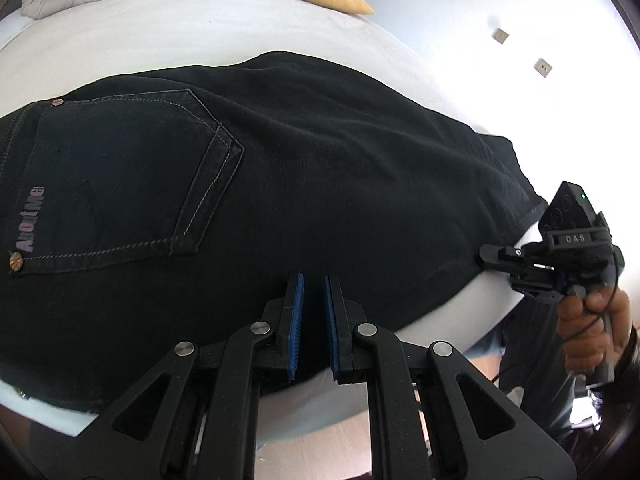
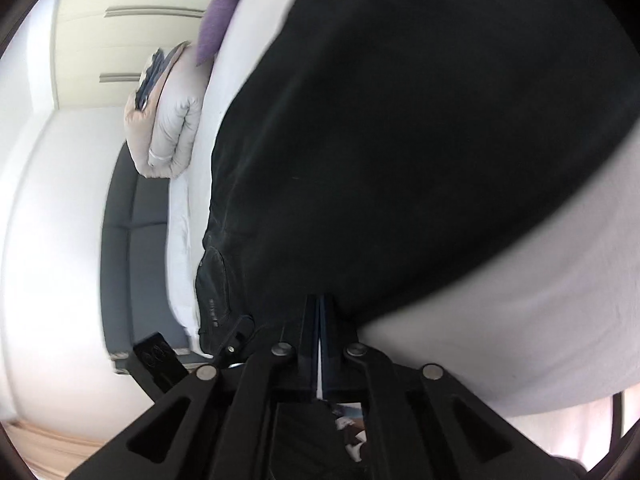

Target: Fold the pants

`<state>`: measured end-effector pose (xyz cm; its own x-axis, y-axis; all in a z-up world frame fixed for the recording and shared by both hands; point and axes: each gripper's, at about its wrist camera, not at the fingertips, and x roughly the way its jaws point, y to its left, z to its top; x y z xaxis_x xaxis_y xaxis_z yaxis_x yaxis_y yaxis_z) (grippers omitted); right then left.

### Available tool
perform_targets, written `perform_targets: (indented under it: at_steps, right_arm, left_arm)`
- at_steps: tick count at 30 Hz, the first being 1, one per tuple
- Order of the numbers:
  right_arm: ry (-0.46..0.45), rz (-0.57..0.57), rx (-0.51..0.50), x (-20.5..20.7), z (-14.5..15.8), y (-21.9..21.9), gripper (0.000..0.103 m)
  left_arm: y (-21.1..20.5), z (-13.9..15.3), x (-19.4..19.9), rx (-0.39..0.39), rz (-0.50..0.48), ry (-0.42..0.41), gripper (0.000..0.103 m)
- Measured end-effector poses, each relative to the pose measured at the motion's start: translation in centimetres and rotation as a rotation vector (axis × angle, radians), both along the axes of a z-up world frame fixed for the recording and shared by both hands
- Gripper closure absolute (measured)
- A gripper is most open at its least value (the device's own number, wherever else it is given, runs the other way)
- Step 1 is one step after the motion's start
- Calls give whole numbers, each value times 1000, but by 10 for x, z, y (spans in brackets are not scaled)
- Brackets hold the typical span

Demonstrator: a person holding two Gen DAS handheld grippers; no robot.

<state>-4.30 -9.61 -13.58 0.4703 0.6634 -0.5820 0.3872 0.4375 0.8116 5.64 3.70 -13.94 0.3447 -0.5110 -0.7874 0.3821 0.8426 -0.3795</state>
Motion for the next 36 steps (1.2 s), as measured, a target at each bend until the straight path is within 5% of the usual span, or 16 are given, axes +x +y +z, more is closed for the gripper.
perform_targets:
  at_steps: [4,9,14,19,22,25,30,33,36]
  right_arm:
    - [-7,28,-76,4,4,5,103]
    - [6,40,-67,-2,-2,4,103]
    - [25,118,-97,-13,14,-1,97]
    - [-157,88,-153,18,72,-24,96]
    - [-230,237,-101,80,88,4,93]
    - [-217,334,-128,139,78,41,88]
    - [-118,421,-111,212,21,88,88]
    - [-63,358,-104,235,-12,87,103]
    - [-64,236,9,247,-32,74,103]
  left_arm:
    - [-24,22,4,35,-6,-34,93]
    - [-67,50,33,-35,-57,-91,93]
    - [-116,12,64,48,-118,-5,93]
    - [-99,-2,49,-43,-79,2,93]
    - [-90,-7,36,-57,-65,-3,93]
    - [-95,-9,31,-64,-48,-5,93]
    - [-89,-13,21,-98,-41,-4,93]
    - [-82,-17,15,-126,-37,-5,93]
    - [-78,-19,12,-132,-37,-18,93]
